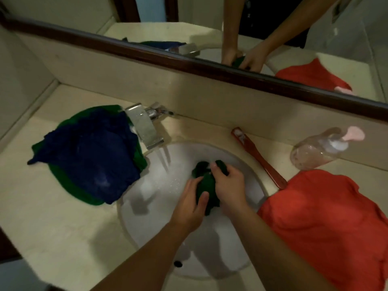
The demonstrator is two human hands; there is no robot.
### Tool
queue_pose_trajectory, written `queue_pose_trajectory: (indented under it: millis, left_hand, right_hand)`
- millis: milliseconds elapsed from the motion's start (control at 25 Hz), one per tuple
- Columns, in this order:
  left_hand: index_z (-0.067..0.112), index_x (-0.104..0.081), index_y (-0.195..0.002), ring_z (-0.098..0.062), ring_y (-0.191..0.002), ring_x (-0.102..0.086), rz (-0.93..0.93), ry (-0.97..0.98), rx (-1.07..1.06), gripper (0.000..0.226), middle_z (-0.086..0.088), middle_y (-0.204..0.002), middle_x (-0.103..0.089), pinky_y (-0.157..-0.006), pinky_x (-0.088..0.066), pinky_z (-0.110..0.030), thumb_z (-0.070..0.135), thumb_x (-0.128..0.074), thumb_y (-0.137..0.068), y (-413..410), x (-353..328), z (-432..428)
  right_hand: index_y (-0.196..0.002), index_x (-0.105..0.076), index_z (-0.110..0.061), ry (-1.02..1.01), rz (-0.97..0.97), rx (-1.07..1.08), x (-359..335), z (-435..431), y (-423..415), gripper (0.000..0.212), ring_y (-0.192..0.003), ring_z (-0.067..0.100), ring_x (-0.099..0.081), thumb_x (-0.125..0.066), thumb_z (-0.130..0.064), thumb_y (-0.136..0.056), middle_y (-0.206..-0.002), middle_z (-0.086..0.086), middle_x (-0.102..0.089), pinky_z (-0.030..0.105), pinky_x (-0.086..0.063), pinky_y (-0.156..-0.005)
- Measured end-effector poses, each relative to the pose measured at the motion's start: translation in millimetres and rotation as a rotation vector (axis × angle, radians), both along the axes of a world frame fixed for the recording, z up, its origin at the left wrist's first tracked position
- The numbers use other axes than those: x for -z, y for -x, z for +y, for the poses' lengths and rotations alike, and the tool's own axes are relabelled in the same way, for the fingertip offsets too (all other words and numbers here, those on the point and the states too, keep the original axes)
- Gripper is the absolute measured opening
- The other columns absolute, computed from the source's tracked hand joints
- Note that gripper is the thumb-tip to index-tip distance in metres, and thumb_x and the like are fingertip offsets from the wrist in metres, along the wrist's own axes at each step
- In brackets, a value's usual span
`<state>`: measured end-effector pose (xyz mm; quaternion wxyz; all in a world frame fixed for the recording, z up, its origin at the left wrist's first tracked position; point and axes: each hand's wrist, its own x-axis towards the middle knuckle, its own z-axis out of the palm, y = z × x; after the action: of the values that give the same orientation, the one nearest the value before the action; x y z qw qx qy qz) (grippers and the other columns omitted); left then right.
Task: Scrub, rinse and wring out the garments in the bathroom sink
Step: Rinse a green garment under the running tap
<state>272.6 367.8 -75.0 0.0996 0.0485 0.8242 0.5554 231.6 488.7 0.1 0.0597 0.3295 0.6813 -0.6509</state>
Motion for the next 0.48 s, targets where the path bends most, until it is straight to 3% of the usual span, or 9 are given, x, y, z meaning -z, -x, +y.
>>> queue_pose_trajectory:
  millis: [120, 240, 360, 480]
  left_hand:
    - [0.023, -0.046, -0.129, -0.008, -0.102, -0.058, 0.107, -0.054, -0.167, 0.074, 0.000, -0.116, -0.051, -0.083, -0.054, -0.034, 0.082, -0.027, -0.090, -1.5, -6.5, -20.6]
    - [0.027, -0.046, -0.102, -0.009, -0.075, -0.059, 0.116, -0.044, -0.303, 0.072, 0.004, -0.088, -0.058, -0.061, -0.052, -0.039, 0.091, -0.022, -0.082, -3.9, -11.9, -45.5]
    - [0.032, -0.042, -0.080, 0.000, -0.062, -0.052, 0.107, 0.027, -0.285, 0.067, 0.012, -0.068, -0.051, -0.055, -0.039, -0.023, 0.095, -0.019, -0.079, 10.4, -26.3, -74.0]
    - [0.030, -0.052, -0.079, -0.002, -0.064, -0.056, 0.162, 0.106, -0.203, 0.060, 0.012, -0.068, -0.056, -0.059, -0.045, -0.024, 0.087, -0.034, -0.084, 35.7, -29.7, -101.9]
  right_hand:
    - [-0.083, -0.071, -0.011, 0.131, 0.014, 0.036, -13.2, -31.5, 3.8, 0.024, -0.080, 0.030, -0.071, -0.068, -0.030, -0.098, -0.080, 0.014, -0.071, 0.047, -0.061, -0.079]
    - [-0.080, -0.070, -0.013, 0.144, 0.075, -0.004, -28.9, -61.1, 7.3, 0.026, -0.073, 0.026, -0.064, -0.069, -0.032, -0.097, -0.074, 0.009, -0.065, 0.045, -0.059, -0.075]
    - [-0.084, -0.068, -0.014, -0.039, 0.161, -0.105, -30.1, -69.4, 17.1, 0.026, -0.072, 0.025, -0.067, -0.067, -0.036, -0.098, -0.074, 0.005, -0.068, 0.046, -0.059, -0.075]
    - [-0.091, -0.068, -0.024, -0.352, 0.223, -0.270, -3.8, -61.6, 23.4, 0.020, -0.081, 0.019, -0.067, -0.061, -0.041, -0.100, -0.085, 0.000, -0.070, 0.046, -0.057, -0.079]
